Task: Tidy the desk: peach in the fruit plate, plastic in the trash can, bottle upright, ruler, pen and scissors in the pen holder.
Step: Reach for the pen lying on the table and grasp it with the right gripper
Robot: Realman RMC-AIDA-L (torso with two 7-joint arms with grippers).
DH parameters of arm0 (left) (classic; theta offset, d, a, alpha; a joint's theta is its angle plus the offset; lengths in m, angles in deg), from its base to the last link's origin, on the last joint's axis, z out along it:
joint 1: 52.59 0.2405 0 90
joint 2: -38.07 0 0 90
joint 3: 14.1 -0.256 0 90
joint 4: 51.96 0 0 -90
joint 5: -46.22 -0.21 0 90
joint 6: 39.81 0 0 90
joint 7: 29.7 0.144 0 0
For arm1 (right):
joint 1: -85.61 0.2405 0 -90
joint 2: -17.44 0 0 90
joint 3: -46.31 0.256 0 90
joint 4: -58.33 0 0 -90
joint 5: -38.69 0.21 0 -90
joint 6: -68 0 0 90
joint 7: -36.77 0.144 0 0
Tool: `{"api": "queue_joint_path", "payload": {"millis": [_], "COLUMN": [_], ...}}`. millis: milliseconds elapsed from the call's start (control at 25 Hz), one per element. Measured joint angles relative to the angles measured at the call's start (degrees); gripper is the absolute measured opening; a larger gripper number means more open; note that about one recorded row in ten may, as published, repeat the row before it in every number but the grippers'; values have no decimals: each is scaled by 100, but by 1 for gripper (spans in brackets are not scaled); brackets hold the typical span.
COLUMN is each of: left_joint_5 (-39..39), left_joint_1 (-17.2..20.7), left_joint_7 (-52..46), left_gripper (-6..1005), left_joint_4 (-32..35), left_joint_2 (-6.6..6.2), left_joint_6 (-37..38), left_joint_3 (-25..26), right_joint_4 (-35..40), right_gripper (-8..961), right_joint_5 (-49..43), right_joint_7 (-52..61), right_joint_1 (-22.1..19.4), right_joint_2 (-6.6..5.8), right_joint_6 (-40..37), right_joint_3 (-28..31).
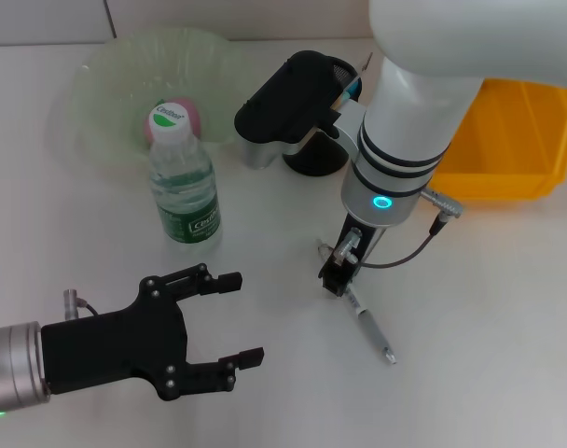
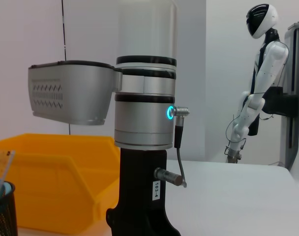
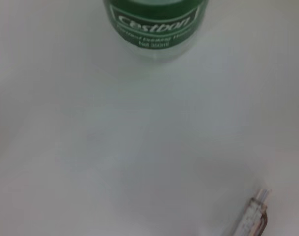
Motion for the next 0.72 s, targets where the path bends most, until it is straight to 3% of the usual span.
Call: {"api": "queue_joint_path", "payload": {"millis": [200, 400, 720], "left_joint_5": [0, 0, 0], "left_joint_1": [-34, -67, -96], "left_joint_7": [0, 0, 0], "left_gripper": [811, 811, 811], "left_joint_4": [0, -1, -9], "left_joint_2": [0, 0, 9], "left_joint_6": [-9, -9, -8], "left_joint_3": [0, 7, 2], "right_joint_4": [-71, -125, -174], "right_gripper": [305, 173, 176], "right_joint_5": [-3, -8, -10], "right_joint_7": [0, 0, 0], "right_joint_1": [9, 18, 48], "right_joint_2": [0, 0, 0], "right_joint_6": [-54, -99, -118], "right_joint_3": [43, 85, 88]}}
